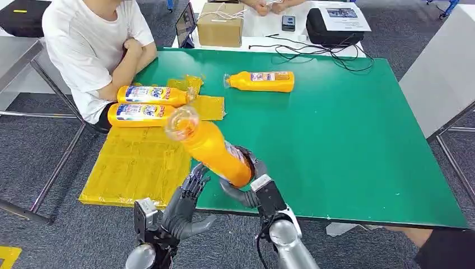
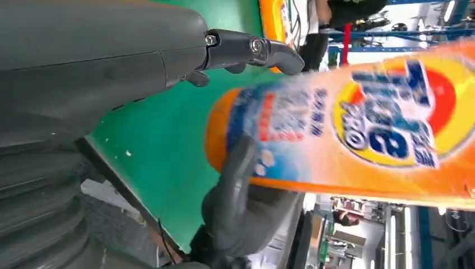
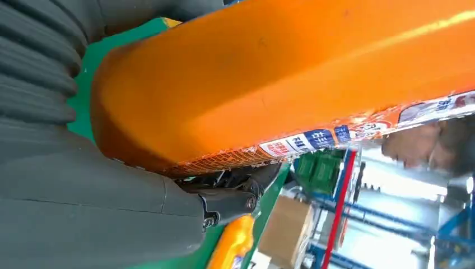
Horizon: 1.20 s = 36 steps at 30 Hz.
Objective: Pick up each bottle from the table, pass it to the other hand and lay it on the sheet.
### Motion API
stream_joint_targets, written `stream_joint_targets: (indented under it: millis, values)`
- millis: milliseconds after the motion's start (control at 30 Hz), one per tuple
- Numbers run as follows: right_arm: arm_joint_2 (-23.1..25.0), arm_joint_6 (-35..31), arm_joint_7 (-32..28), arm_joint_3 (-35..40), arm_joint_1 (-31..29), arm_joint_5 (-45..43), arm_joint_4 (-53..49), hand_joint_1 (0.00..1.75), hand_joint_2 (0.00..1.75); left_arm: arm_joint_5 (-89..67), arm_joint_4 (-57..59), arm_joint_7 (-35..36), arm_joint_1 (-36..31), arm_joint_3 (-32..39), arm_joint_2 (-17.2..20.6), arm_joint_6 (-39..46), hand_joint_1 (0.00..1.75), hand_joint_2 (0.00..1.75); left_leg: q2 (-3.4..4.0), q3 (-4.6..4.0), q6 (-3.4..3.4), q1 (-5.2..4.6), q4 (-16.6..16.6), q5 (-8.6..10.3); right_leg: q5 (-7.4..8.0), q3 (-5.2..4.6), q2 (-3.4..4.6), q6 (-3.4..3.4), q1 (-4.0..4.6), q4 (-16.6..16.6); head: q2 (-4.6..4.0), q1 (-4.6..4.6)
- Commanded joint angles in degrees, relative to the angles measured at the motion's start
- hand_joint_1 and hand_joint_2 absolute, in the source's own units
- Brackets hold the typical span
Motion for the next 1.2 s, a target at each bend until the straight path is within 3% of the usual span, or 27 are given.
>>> stream_joint_targets:
  millis: [33,167,233,967,1000,1033,1200]
  values:
    - [1.0,-1.3,-1.3,13.5,-2.3,5.2,11.3,1.75,1.75,6.1,-2.8,0.0,-1.5,0.0,0.3,-2.9,0.00,1.75,0.03,0.29,-0.13,0.13,0.0,-0.13,-0.09,0.26,0.18,-0.14,0.11,0.0,0.00,0.00]
    - [0.8,-1.2,-1.4,15.4,-2.6,5.3,13.8,1.75,1.75,9.7,-4.2,0.9,-1.8,1.9,-1.0,-2.5,0.00,1.75,0.01,0.31,-0.12,0.15,0.0,-0.16,-0.12,0.26,0.18,-0.12,0.13,0.0,0.00,0.00]
    - [0.6,-1.7,-0.9,15.8,-2.0,5.5,14.2,1.75,1.75,17.4,-4.2,6.5,-1.7,4.1,-2.8,-2.2,0.00,1.75,-0.07,0.24,-0.09,0.14,0.0,-0.10,-0.09,0.20,0.08,-0.09,0.12,-0.1,0.00,0.00]
    - [1.1,-2.1,-0.2,19.2,-1.4,7.6,17.4,1.75,1.75,19.2,-6.0,6.2,-2.5,1.9,-2.6,-0.7,0.02,1.75,-0.19,0.09,-0.06,0.10,0.0,-0.04,-0.08,0.06,-0.09,-0.07,0.08,-0.1,0.00,0.00]
    - [1.1,-2.3,-0.2,19.3,-1.5,7.7,17.6,1.75,1.75,19.3,-6.1,6.2,-2.7,1.8,-2.5,-0.7,0.52,1.75,-0.18,0.07,-0.05,0.07,0.0,-0.01,-0.07,0.01,-0.10,-0.06,0.05,0.0,0.00,0.00]
    - [1.0,-2.3,-0.2,19.3,-1.6,7.8,17.7,1.75,1.75,19.2,-6.2,6.2,-2.8,1.8,-2.4,-0.7,1.75,1.75,-0.25,0.15,-0.08,0.10,0.0,-0.05,-0.11,0.12,-0.13,-0.08,0.08,-0.1,0.00,0.00]
    - [1.1,-6.6,1.7,19.7,-2.9,10.8,18.0,1.75,1.75,17.2,-5.1,6.6,-3.2,1.8,-2.5,2.3,1.75,1.75,-0.30,0.22,-0.10,0.13,0.0,-0.08,-0.15,0.22,-0.15,-0.11,0.11,-0.1,0.00,0.00]
